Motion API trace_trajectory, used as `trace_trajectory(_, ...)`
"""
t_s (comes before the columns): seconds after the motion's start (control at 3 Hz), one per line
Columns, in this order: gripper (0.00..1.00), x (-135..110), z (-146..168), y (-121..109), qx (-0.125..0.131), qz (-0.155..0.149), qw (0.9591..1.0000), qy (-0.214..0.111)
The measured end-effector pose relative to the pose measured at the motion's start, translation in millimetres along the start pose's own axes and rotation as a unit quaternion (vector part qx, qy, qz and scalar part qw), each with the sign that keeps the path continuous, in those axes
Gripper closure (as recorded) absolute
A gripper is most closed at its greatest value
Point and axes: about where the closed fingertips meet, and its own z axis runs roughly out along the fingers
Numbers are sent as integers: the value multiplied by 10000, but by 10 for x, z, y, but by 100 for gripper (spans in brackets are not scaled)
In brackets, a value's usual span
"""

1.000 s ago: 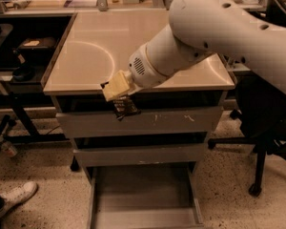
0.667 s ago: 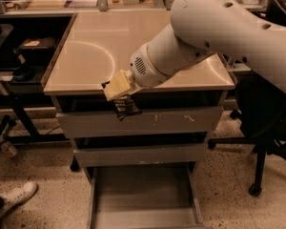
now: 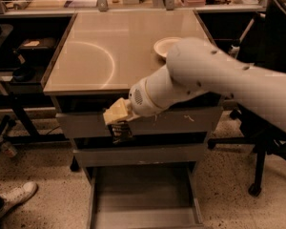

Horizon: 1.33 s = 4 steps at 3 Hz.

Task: Place rxbar chocolate into bottom drawer

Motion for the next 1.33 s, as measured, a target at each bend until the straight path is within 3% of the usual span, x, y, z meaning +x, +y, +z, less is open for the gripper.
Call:
trace_trajectory(0.33, 100, 347, 465, -334, 87, 550, 9985, -8)
trace_trajectory(0.67, 100, 731, 897, -671, 62, 1139, 9934, 149)
trace_trajectory(1.0, 100, 731, 897, -671, 62, 1139, 9934, 149)
trace_trajectory(1.33, 100, 821, 1055, -818, 59, 1331, 9911, 72)
